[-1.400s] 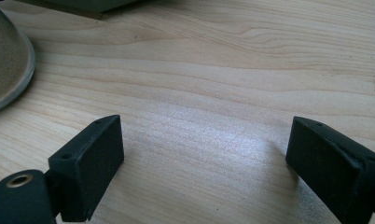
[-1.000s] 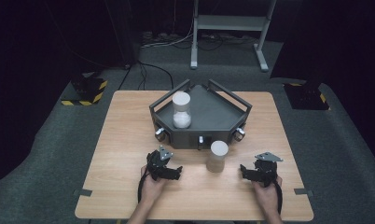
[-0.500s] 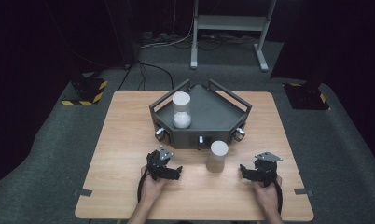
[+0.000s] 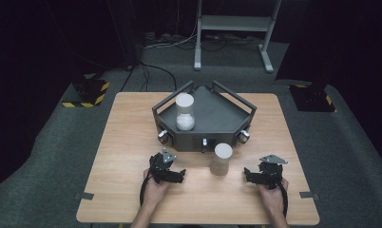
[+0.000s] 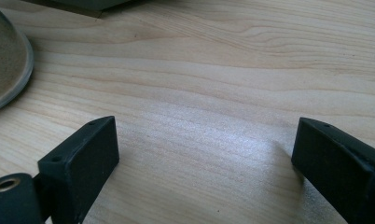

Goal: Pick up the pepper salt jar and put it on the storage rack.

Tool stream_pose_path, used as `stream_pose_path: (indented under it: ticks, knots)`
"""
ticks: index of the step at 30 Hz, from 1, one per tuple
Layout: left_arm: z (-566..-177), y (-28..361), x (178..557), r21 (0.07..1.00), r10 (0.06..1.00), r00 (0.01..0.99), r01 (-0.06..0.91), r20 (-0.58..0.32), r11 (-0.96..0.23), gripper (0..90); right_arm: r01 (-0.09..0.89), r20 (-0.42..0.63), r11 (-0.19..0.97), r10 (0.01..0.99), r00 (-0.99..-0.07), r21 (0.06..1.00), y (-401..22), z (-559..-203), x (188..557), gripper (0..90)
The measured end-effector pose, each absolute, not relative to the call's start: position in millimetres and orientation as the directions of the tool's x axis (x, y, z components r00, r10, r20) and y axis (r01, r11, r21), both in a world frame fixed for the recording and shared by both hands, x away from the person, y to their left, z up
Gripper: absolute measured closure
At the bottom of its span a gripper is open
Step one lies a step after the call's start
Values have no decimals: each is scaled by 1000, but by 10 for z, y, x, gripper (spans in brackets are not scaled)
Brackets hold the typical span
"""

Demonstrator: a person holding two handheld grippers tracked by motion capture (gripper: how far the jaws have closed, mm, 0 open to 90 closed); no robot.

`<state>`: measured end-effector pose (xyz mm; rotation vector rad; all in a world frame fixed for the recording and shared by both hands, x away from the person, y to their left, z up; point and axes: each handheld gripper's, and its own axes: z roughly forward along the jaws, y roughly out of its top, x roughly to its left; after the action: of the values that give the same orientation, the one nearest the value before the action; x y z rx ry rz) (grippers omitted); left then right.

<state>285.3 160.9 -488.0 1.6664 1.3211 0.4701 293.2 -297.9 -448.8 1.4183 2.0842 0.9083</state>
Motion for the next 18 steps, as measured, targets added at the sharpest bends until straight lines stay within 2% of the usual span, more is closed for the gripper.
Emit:
stream_pose_path:
  ticks: [4, 18]
  knots:
    - [-4880, 1611, 2854, 834, 906, 349, 552, -239, 7, 31, 626, 15, 246, 925, -381, 740, -3013, -4491, 2920, 61]
    - [-4879, 1613, 2855, 834, 906, 350, 552, -239, 7, 31, 576, 44, 315, 852, -522, 754, -2928, -4444, 2858, 66]
